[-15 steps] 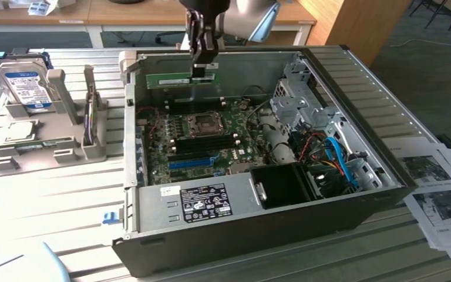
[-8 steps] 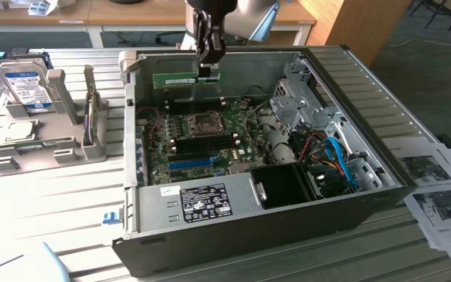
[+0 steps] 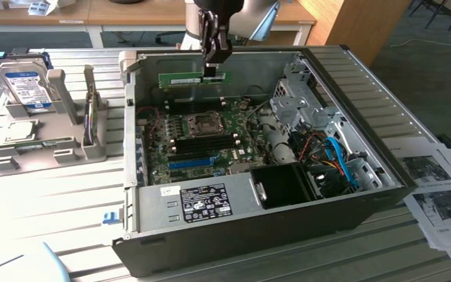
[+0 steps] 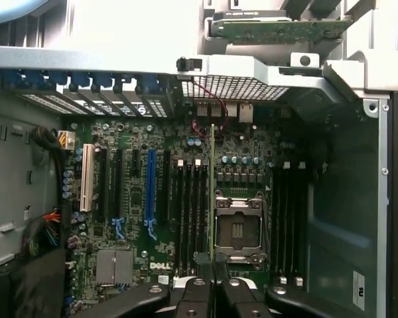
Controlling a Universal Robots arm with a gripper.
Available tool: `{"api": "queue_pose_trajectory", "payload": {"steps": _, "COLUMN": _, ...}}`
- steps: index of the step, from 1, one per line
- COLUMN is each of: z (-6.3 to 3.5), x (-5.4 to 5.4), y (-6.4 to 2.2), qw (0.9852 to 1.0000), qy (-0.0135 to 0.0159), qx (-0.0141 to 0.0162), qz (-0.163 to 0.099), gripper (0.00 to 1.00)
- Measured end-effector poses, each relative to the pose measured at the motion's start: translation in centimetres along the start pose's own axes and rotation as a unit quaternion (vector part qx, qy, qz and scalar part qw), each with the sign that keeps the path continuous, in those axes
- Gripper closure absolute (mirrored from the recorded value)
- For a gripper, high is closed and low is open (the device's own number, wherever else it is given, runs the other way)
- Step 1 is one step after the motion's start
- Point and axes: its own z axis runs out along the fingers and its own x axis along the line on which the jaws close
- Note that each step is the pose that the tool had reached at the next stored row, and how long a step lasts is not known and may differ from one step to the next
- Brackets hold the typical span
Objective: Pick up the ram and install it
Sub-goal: 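Pick up the ram and move it above insertion slot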
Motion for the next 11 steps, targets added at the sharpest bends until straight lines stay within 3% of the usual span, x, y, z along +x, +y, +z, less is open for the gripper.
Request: {"api": "queue_pose_trajectory", "payload": {"steps": 11, "z": -0.06, "x": 0.0, "y": -1.22, "qw": 1.0, "qy": 0.0, "qx": -0.0001, "qz": 0.0, "gripper": 0.89}}
